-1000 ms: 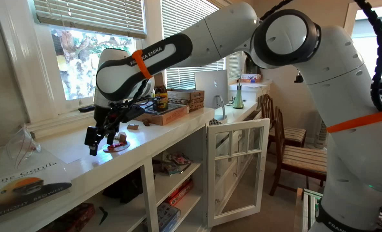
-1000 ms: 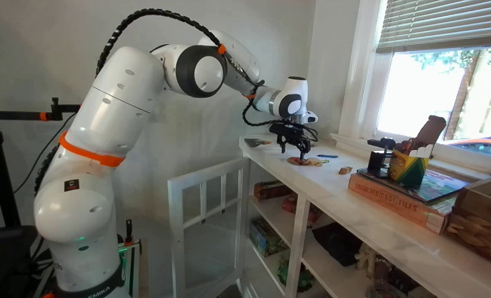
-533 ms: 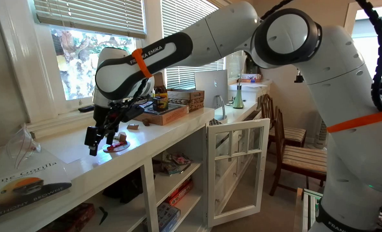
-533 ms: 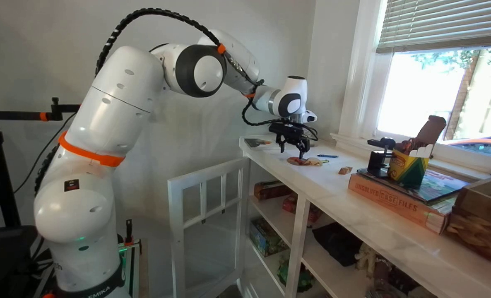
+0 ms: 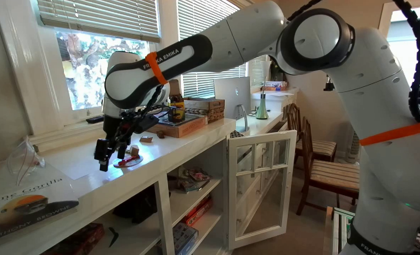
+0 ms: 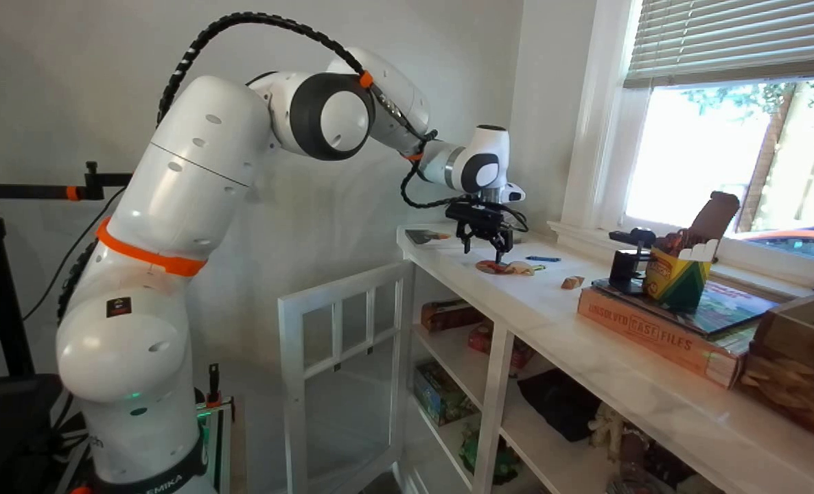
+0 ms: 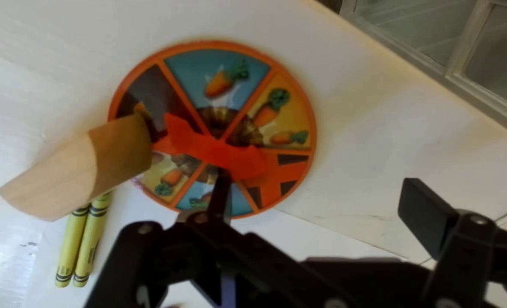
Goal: Put the black object on the box, then move one wooden block to the left, then turn the hand of the clock to the left
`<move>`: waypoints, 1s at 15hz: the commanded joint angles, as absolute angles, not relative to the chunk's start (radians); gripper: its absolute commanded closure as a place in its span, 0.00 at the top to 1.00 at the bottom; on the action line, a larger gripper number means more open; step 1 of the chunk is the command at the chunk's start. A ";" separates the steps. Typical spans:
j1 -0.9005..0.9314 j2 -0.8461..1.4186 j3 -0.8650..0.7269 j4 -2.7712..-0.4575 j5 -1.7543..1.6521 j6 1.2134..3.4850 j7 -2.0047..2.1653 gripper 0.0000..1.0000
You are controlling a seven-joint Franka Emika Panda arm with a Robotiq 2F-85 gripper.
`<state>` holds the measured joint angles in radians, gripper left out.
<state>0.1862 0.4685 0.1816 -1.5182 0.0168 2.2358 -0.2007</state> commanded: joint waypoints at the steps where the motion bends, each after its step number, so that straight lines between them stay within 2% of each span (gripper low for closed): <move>1: 0.180 0.451 0.187 -1.532 0.016 2.205 -0.222 1.00; 15: 0.175 0.434 0.188 -1.551 0.013 2.161 -0.263 1.00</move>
